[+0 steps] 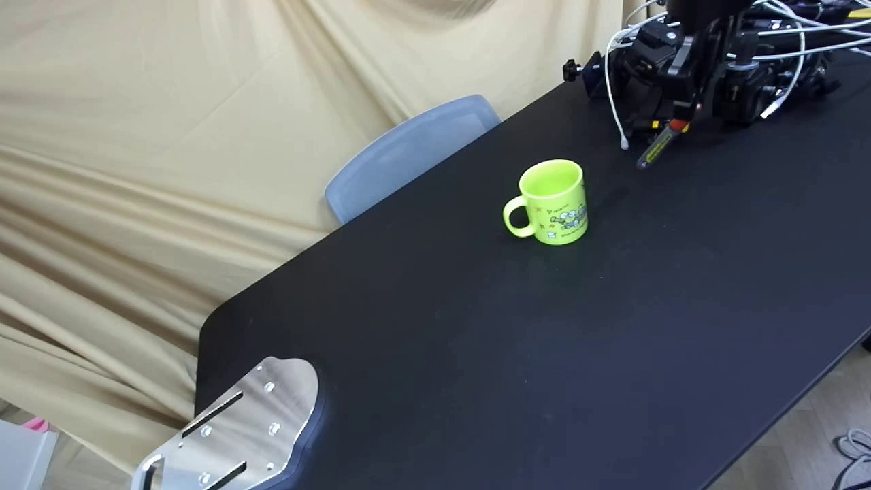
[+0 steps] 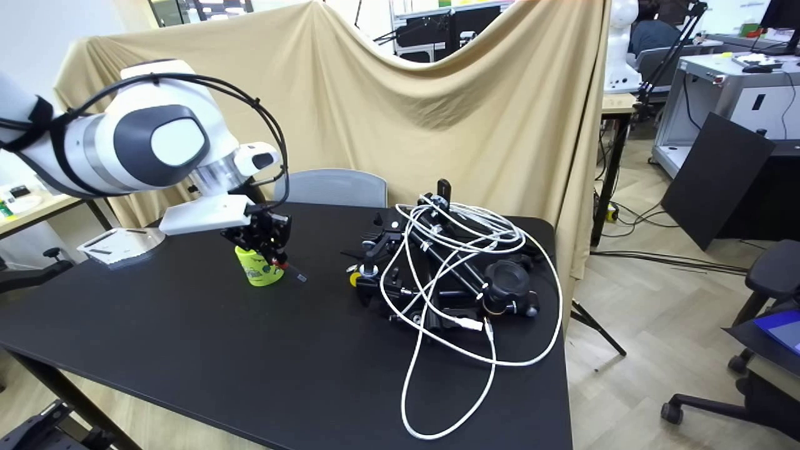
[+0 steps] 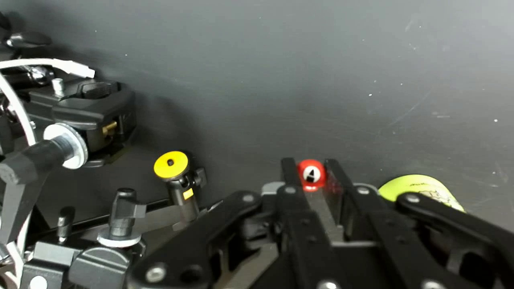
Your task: Pick up the pen from the cup and put it on the table.
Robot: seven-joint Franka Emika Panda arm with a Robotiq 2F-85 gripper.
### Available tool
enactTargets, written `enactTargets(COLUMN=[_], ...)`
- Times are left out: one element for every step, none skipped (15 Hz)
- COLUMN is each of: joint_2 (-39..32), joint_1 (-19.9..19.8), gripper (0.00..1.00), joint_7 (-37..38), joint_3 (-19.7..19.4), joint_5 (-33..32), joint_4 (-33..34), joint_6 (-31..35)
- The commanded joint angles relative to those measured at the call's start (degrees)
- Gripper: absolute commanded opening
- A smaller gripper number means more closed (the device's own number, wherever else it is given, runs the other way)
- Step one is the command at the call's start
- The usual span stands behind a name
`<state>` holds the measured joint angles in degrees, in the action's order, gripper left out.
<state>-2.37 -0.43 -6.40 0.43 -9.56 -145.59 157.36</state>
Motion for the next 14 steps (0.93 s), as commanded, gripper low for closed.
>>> enactTargets(joint_2=[-3.3,-4.0,-4.6,-4.9,-5.3,-5.6,-6.0,-6.2,-6.4,-6.6,-6.7,-6.7,-6.8,-6.9], joint_1=[0.7,1.0,1.3,1.6,2.0,2.4,2.7,3.0,3.3,3.5,3.7,3.8,3.9,4.1], gripper=[0.05,0.05,0.05,0.05,0.05,0.05,0.05,0.05,0.05,0.05,0.05,0.05,0.05,0.05], joint_7=[4.1,4.6,5.0,5.5,6.1,6.9,7.3,7.9,8.5,9.1,9.7,10.2,11.1,12.2], joint_3=[-0.6,-0.8,-1.0,-1.1,-1.3,-1.6,-1.8,-2.0,-2.1,-2.1,-2.1,-2.0,-2.0,-2.1], joint_5=[-4.3,-5.5,-6.7,-7.5,-8.8,-10.2,-11.2,-12.1,-12.9,-12.8,-12.4,-11.5,-10.7,-10.4], joint_4=[1.1,1.3,1.5,1.6,1.8,2.1,2.3,2.5,2.7,2.7,2.8,2.9,2.9,2.9], joint_6=[2.1,2.6,2.9,3.1,3.4,3.4,3.5,3.5,3.7,4.3,4.9,5.6,6.5,7.5])
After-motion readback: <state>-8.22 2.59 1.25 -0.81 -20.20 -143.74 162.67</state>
